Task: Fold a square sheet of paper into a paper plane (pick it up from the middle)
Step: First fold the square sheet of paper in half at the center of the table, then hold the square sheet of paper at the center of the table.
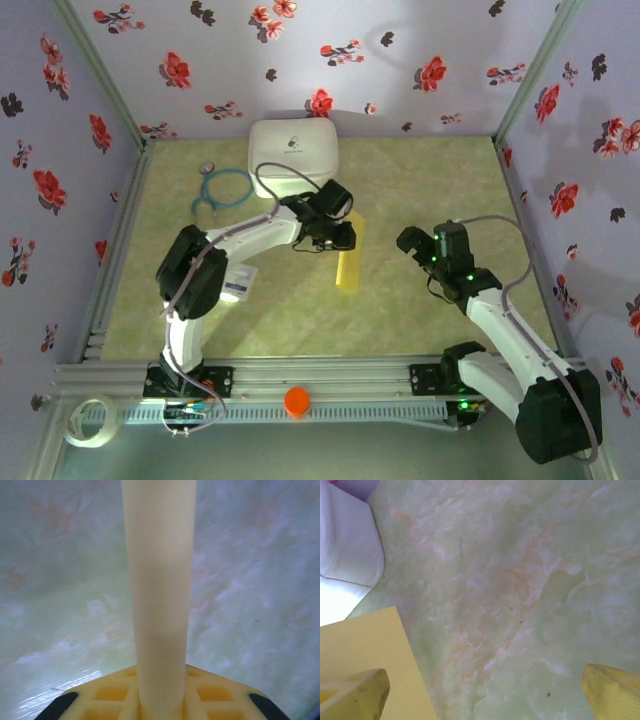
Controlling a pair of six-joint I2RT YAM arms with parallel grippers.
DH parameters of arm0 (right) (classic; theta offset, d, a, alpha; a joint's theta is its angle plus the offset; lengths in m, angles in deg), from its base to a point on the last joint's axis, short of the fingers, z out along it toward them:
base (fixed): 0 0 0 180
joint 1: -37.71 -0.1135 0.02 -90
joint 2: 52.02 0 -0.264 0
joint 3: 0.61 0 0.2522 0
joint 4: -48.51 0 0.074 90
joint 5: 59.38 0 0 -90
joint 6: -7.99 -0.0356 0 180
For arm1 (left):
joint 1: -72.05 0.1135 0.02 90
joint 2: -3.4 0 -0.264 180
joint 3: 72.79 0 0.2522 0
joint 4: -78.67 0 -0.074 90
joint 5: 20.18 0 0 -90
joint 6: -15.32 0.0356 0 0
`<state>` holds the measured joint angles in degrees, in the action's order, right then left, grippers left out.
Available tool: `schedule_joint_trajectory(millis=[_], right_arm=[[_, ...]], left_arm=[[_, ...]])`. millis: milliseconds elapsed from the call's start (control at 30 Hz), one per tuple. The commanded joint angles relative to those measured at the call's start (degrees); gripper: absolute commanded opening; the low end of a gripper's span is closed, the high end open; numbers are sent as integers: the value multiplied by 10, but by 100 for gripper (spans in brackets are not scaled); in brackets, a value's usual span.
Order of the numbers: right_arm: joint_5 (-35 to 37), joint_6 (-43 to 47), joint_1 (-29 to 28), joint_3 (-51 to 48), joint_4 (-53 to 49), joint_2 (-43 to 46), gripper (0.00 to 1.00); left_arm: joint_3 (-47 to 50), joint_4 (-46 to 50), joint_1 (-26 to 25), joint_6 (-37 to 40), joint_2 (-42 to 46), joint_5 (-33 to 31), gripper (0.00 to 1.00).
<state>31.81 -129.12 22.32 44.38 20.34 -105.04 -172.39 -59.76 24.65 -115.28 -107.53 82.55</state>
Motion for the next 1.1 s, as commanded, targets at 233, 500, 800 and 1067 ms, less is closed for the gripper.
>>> schedule_joint_trajectory(millis=[233,500,800,1067], right_arm=[[-90,13,6,22,52,-33,99],[-206,4,7,48,87,-118,99],[-249,-9,5,63,99,-180,99],[-246,-10,4,63,95,-183,99]], left_arm=[[163,-315,68,-131,48,245,21],[202,-338,73,-146,10,261,22],[212,-319,73,-151,-22,238,25],[196,-236,71,-110,-25,190,39]])
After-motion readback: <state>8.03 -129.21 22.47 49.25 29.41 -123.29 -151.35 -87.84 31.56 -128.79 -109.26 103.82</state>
